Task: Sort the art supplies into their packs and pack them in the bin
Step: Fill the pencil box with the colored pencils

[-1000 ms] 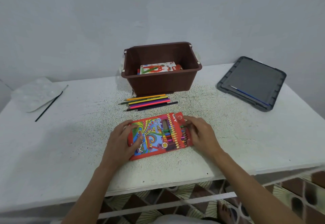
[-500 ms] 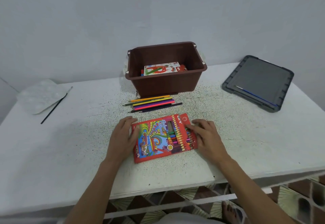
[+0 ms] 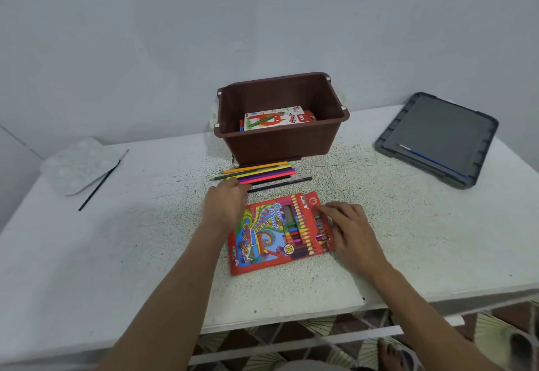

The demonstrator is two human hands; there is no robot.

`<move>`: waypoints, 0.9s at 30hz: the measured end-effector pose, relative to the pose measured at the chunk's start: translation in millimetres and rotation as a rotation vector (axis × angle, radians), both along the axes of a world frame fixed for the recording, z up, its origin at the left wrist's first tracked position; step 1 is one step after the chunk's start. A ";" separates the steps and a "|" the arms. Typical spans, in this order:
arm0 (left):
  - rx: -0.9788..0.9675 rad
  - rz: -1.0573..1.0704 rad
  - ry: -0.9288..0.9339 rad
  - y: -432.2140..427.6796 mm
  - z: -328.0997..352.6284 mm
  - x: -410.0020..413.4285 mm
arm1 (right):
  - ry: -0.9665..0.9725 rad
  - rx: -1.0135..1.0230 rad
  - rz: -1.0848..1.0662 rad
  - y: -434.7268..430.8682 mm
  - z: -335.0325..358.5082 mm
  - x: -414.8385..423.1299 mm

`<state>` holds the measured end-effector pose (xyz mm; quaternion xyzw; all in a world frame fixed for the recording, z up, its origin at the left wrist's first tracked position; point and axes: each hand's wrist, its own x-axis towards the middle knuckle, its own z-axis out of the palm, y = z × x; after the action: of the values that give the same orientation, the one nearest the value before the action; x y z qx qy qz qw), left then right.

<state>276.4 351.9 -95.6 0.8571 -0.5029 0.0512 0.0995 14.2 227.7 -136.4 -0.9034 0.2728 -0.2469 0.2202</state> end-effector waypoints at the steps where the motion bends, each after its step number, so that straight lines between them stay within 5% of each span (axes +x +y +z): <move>1: 0.009 0.002 -0.012 -1.3 0.1 -0.4 | 0.003 0.003 0.000 0.2 0.1 0.1; 15: 0.017 -0.115 -0.069 -10.8 6.7 -3.4 | 0.006 0.056 -0.012 5.4 9.8 -0.2; 20: -0.254 -0.061 0.332 -11.8 16.9 -21.6 | -0.058 0.195 -0.049 -3.6 27.2 9.4; 27: -0.587 0.037 1.001 -10.9 33.9 -54.8 | -0.104 0.046 0.015 -2.7 63.9 42.5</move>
<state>221.7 341.0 -61.6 0.7221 -0.3443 -0.2211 0.5578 56.7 225.0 -72.5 -0.8860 0.2599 -0.2857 0.2567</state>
